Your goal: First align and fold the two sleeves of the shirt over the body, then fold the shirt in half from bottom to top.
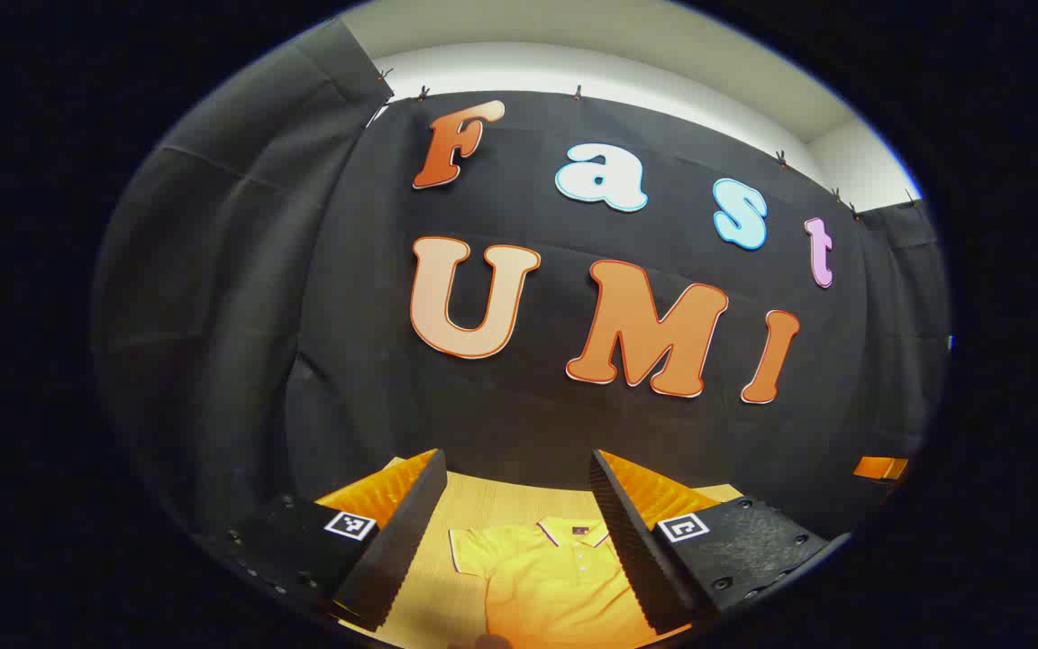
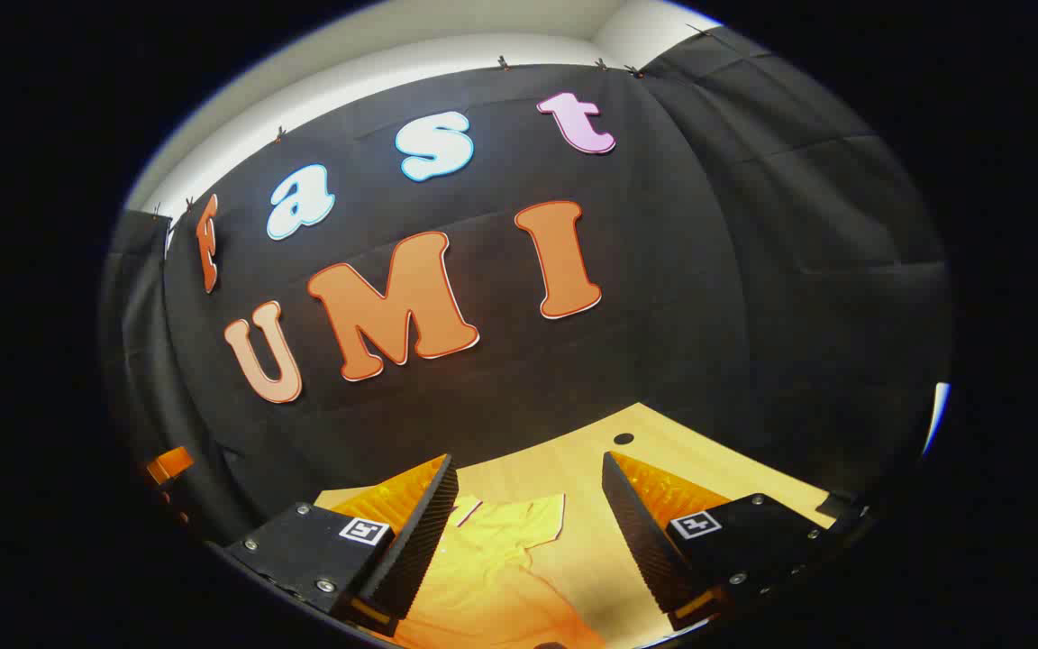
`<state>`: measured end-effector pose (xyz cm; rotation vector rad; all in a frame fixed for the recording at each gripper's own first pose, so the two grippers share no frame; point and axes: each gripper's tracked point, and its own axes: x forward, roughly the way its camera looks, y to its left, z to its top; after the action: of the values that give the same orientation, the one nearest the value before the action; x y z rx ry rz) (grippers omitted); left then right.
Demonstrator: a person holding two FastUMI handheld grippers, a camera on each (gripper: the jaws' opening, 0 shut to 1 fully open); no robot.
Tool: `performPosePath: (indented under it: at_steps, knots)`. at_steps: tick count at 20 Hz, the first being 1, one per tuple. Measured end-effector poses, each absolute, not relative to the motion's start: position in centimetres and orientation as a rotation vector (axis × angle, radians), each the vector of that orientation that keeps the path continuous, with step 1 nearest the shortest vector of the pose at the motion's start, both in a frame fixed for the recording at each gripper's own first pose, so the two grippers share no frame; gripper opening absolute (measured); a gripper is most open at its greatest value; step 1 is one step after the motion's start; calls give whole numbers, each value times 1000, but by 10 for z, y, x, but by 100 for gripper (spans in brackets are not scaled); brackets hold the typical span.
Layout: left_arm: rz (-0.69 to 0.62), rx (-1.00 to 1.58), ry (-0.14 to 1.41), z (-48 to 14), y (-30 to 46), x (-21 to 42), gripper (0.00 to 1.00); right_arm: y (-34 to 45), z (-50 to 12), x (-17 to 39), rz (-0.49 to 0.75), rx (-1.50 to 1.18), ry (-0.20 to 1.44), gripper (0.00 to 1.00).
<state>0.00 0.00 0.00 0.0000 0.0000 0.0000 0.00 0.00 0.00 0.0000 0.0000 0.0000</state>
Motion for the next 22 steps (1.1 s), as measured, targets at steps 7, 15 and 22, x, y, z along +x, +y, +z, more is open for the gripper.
performPosePath:
  at_steps: [7, 15, 22]
  knots:
    - [50, 49, 55, -22, -39, 35, 98, 8, 29, 64, 97, -139, -16, 98]
    - [115, 87, 39, -15, -44, 54, 97, 6, 17, 100, 121, -178, 38, 97]
    - [-12, 118, 55, -15, -49, 97, 98, 17, 1, 112, 30, -217, 96, 98]
